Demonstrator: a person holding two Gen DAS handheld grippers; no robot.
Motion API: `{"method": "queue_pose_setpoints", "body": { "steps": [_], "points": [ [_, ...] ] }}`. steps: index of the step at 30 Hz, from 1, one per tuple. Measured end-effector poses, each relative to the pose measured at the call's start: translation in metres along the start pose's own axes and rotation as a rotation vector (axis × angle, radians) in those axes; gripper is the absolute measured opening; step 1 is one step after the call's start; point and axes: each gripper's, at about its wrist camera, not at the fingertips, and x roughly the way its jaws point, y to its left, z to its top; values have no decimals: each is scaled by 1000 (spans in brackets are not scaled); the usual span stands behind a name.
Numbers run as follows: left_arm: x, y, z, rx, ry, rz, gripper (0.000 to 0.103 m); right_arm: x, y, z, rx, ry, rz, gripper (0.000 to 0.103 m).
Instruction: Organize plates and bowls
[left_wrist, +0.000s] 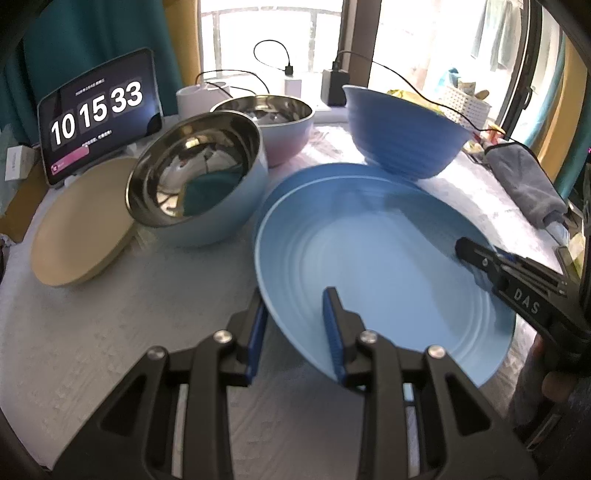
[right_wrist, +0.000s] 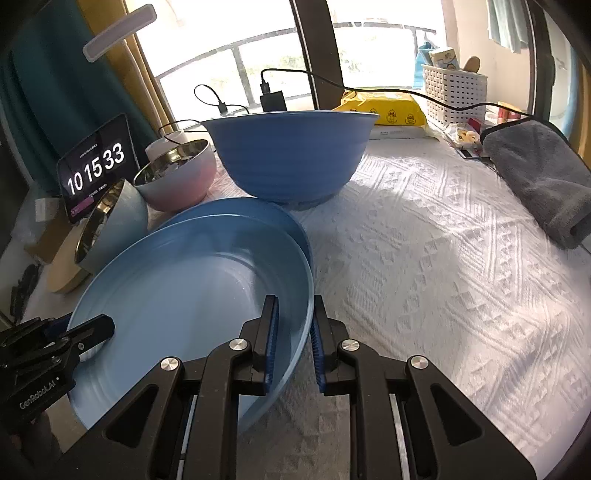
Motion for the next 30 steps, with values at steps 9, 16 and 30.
{"method": "queue_pose_setpoints", "body": {
  "steps": [9,16,30],
  "points": [
    [9,0,9,2,-15,12,31,13,-5,9,5,2,-6,18],
    [13,3,13,-5,-17,24,32,21,-3,16,-2,-7,-15,18],
    [19,7,12,-21,27,35,33,18,-7,15,18,-17,-35,19]
  ]
}}
